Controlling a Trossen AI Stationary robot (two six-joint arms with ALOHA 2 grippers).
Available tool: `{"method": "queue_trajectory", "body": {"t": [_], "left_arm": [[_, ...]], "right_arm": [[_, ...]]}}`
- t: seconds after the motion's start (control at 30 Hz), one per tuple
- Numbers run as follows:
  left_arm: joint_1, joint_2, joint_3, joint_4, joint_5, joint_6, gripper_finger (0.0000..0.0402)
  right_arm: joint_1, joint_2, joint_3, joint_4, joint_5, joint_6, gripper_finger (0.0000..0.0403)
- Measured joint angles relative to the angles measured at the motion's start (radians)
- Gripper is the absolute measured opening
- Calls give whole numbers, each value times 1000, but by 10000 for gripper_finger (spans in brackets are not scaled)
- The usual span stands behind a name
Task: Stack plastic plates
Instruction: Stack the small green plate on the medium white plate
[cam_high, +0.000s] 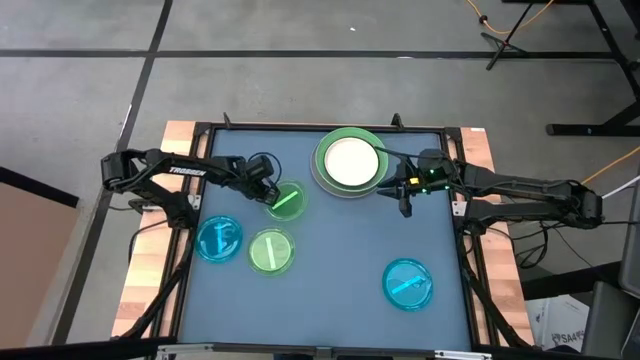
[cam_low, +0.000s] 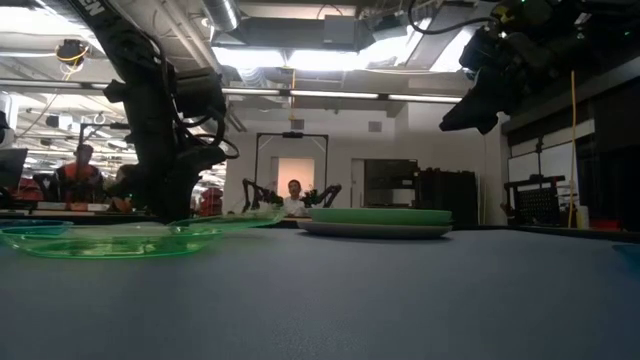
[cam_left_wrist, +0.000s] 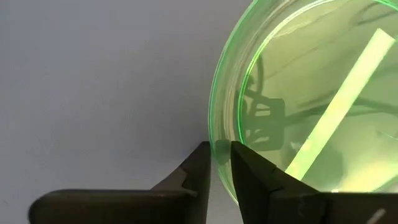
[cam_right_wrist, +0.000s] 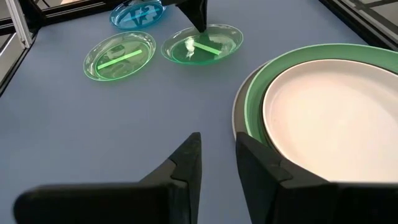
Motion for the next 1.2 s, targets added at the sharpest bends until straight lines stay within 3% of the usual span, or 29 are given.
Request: {"method": "queue_trajectory", "body": {"t": [0.33, 0.6, 1.2], "left_arm": [[0, 2, -1, 28, 20, 0, 4], [-1, 3, -2, 104, 26, 3, 1], [-1, 2, -2, 403, 172, 19, 0]], "right_arm": [[0, 0, 0, 0, 0, 0, 90], [0, 0, 0, 0, 0, 0, 90], [0, 0, 0, -1, 0, 0, 90]]}}
